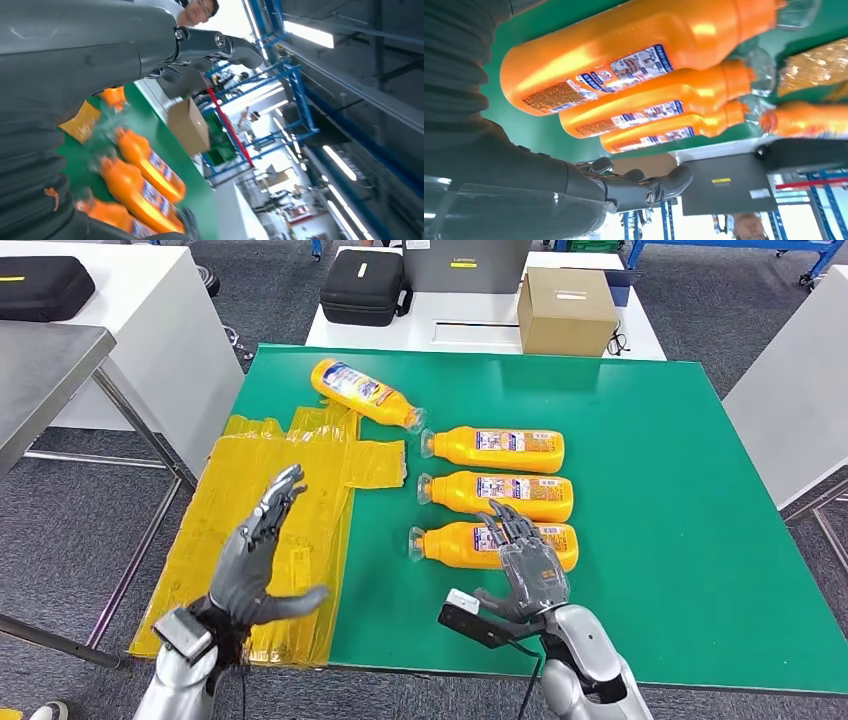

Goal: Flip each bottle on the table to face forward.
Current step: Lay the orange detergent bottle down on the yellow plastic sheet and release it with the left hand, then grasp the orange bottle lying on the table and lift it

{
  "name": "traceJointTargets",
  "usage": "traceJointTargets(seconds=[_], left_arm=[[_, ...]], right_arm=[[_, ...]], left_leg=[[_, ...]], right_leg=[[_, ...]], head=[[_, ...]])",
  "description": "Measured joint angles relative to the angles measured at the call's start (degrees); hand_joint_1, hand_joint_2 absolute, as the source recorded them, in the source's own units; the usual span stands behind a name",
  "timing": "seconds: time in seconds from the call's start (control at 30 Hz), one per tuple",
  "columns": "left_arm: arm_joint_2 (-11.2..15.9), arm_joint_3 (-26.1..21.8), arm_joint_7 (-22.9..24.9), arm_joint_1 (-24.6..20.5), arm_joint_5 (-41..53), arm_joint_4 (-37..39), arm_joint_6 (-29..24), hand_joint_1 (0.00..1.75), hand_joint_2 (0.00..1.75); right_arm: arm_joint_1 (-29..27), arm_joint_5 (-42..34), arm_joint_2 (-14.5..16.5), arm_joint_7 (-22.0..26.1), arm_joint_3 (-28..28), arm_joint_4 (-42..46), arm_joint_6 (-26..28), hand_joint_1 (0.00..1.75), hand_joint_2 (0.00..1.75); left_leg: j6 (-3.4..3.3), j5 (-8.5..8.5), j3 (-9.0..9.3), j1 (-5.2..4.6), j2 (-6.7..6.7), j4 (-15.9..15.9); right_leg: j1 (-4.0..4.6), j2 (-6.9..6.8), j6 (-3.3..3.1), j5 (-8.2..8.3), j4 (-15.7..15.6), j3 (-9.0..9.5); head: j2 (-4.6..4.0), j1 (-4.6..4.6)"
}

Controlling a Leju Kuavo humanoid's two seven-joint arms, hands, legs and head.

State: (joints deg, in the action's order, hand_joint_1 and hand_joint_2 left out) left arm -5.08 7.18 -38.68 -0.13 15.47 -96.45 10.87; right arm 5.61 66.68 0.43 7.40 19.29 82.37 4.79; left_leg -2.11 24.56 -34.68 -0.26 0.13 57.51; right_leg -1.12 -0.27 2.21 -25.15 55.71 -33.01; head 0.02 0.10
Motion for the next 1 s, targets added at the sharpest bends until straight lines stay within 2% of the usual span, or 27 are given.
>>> traceJointTargets(seconds=[0.3,0.63,1.0], left_arm=[[-0.6,4.4,-0.1,5.8,-0.6,-6.8,0.0,0.0,1.75],[0.0,9.3,-0.1,7.2,-1.1,-10.7,-2.8,0.0,1.75],[0.1,10.0,-0.1,8.6,-1.8,-12.4,-3.4,0.0,1.75]], right_arm=[[4.5,2.8,-0.4,-3.4,0.0,-9.3,-0.2,0.0,1.75],[8.8,4.5,-0.9,-6.1,0.1,-18.6,-1.4,0.0,1.75],[11.1,4.5,-1.9,-6.5,0.1,-21.7,-1.8,0.0,1.75]], left_leg=[[0.01,-0.01,0.0,0.02,-0.01,0.0],[0.0,-0.01,0.0,0.02,-0.03,0.0],[0.0,-0.01,0.04,0.02,-0.03,0.0]], right_leg=[[0.08,-0.02,0.0,0.0,0.0,0.01],[0.06,-0.05,0.0,0.0,0.0,0.02],[0.06,-0.04,0.0,0.0,0.0,0.05]], head=[[0.0,-0.02],[0.0,-0.01],[0.0,-0.02]])
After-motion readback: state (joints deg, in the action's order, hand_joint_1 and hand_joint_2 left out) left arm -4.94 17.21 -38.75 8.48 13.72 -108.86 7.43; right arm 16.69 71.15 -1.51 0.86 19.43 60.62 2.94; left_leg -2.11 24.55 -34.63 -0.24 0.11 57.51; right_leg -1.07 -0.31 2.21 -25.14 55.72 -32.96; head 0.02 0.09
